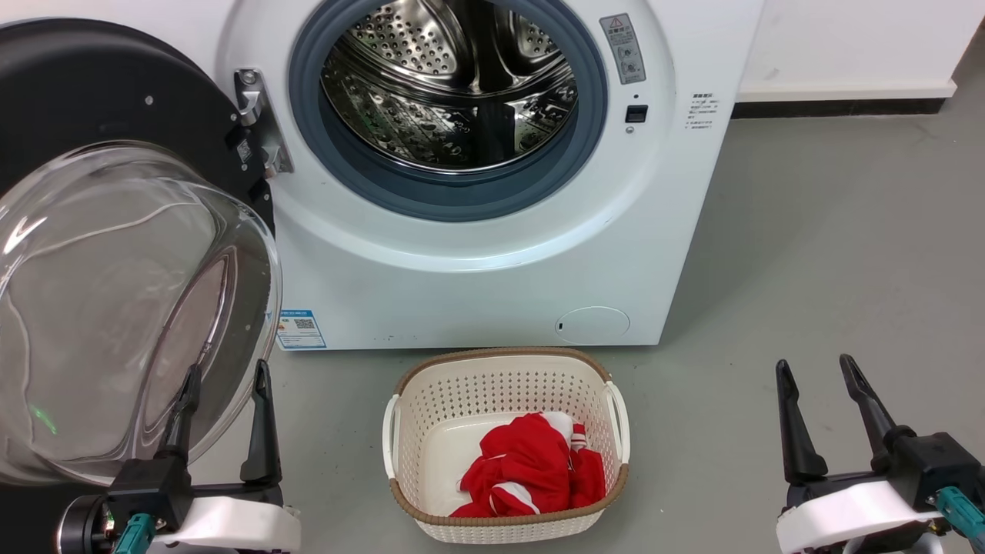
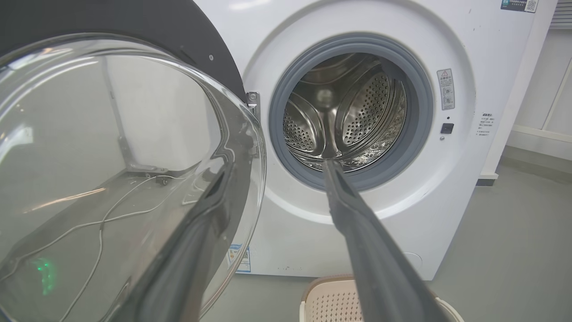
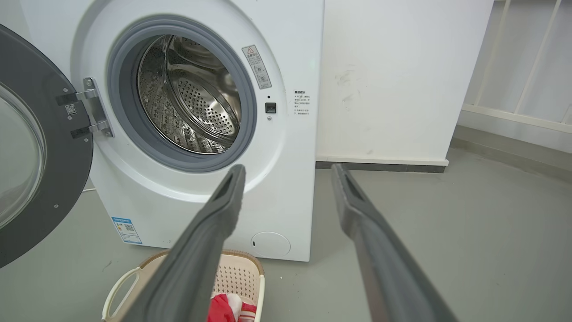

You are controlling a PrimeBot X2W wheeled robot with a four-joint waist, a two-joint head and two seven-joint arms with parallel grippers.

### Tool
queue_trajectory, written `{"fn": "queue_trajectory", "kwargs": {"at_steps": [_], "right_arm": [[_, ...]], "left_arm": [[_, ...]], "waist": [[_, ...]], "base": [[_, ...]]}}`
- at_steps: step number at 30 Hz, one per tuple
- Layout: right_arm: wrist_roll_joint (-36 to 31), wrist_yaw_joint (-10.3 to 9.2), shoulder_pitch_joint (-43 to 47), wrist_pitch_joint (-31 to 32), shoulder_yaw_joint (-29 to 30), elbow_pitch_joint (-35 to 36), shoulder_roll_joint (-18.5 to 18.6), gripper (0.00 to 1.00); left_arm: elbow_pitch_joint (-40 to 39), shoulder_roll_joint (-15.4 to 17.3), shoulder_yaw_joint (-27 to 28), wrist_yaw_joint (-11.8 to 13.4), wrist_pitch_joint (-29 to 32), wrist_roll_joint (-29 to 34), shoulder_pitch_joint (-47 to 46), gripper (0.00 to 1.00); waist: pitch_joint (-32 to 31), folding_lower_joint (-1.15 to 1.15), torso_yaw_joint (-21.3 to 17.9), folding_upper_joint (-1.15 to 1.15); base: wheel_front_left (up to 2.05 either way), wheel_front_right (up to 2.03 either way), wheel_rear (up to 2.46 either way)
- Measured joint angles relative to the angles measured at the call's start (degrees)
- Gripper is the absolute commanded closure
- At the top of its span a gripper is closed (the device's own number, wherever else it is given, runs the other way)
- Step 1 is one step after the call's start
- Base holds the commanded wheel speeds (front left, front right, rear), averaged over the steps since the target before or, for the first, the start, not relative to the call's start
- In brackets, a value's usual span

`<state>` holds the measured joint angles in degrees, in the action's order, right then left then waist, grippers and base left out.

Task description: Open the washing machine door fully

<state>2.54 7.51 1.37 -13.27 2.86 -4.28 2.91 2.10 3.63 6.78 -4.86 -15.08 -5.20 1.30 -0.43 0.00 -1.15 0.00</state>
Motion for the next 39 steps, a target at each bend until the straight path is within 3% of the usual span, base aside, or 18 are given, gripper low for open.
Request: {"fn": "queue_trajectory", "kwargs": {"at_steps": [17,18,23,39], "right_arm": [[1.0,0.00,0.0,-0.3,-0.5,-0.5,0.0,0.00],[1.0,0.00,0.0,-0.3,-0.6,-0.7,0.0,1.00],[2.5,0.01,0.9,0.2,-0.6,-2.9,0.0,1.00],[20.7,0.00,0.0,4.3,0.2,-4.3,0.0,1.00]], "left_arm": [[1.1,-0.1,0.3,-0.2,0.0,0.0,0.5,0.00],[1.2,-0.1,0.3,-0.2,0.0,0.0,0.5,1.00],[3.8,-0.7,0.6,-0.2,1.0,-1.4,1.4,1.00],[5.4,-0.7,0.5,-0.7,5.2,-19.4,0.4,1.00]], "waist": [[0.2,0.00,-0.8,0.00],[0.2,0.00,-0.8,0.00],[0.2,0.00,-0.8,0.00],[0.3,0.00,-0.6,0.00]], "base": [[0.00,0.00,0.00],[0.00,0.00,0.00],[0.00,0.00,0.00],[0.00,0.00,0.00]]}}
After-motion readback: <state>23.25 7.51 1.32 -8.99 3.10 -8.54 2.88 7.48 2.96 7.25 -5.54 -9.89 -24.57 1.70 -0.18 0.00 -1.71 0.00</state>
